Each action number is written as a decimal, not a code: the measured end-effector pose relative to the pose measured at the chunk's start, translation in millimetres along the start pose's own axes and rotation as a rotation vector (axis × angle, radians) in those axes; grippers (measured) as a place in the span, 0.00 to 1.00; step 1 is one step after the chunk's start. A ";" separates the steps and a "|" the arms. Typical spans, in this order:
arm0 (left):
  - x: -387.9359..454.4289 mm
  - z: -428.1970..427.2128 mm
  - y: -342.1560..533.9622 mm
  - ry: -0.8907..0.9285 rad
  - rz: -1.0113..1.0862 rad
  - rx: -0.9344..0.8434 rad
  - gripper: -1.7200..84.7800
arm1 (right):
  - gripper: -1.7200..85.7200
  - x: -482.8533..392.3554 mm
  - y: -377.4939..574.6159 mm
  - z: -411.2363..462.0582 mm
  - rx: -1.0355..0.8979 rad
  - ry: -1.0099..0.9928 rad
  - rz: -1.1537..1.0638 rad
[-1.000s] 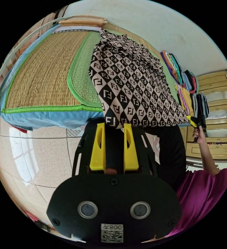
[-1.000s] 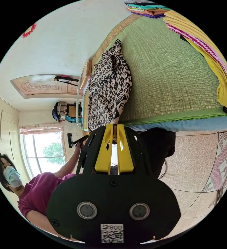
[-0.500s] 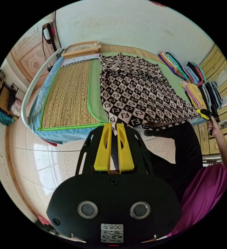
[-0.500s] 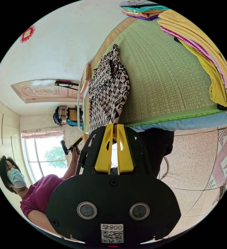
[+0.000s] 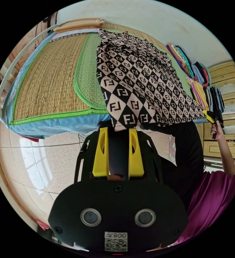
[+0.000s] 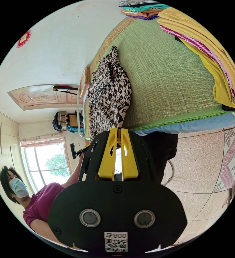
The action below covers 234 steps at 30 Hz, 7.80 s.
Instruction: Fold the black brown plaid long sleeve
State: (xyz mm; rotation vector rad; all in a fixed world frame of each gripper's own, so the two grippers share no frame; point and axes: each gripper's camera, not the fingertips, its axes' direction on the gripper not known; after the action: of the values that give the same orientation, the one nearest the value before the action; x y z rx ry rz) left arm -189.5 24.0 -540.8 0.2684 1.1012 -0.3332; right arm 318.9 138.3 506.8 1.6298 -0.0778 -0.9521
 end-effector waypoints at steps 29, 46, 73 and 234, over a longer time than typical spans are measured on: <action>-148.4 -41.7 44.6 0.372 -0.299 0.232 0.13 | 0.04 -4.6 20.3 36.2 -0.024 -0.023 0.089; -232.4 -24.3 25.3 0.631 -0.337 0.181 0.06 | 0.03 -13.7 32.2 43.4 -0.013 -0.063 0.127; -254.0 -9.7 18.2 0.603 -0.387 0.072 0.12 | 0.13 -77.9 -25.0 99.7 -0.092 0.161 -0.032; -159.0 -149.5 -62.6 1.124 -0.233 0.564 0.06 | 0.04 71.1 9.0 25.5 0.134 -0.463 -0.243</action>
State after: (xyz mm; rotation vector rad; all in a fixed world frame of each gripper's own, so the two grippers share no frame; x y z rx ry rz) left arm -402.5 42.9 -464.5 0.8987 2.1420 -0.7443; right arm 354.6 78.0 477.1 1.5324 -0.2689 -1.5286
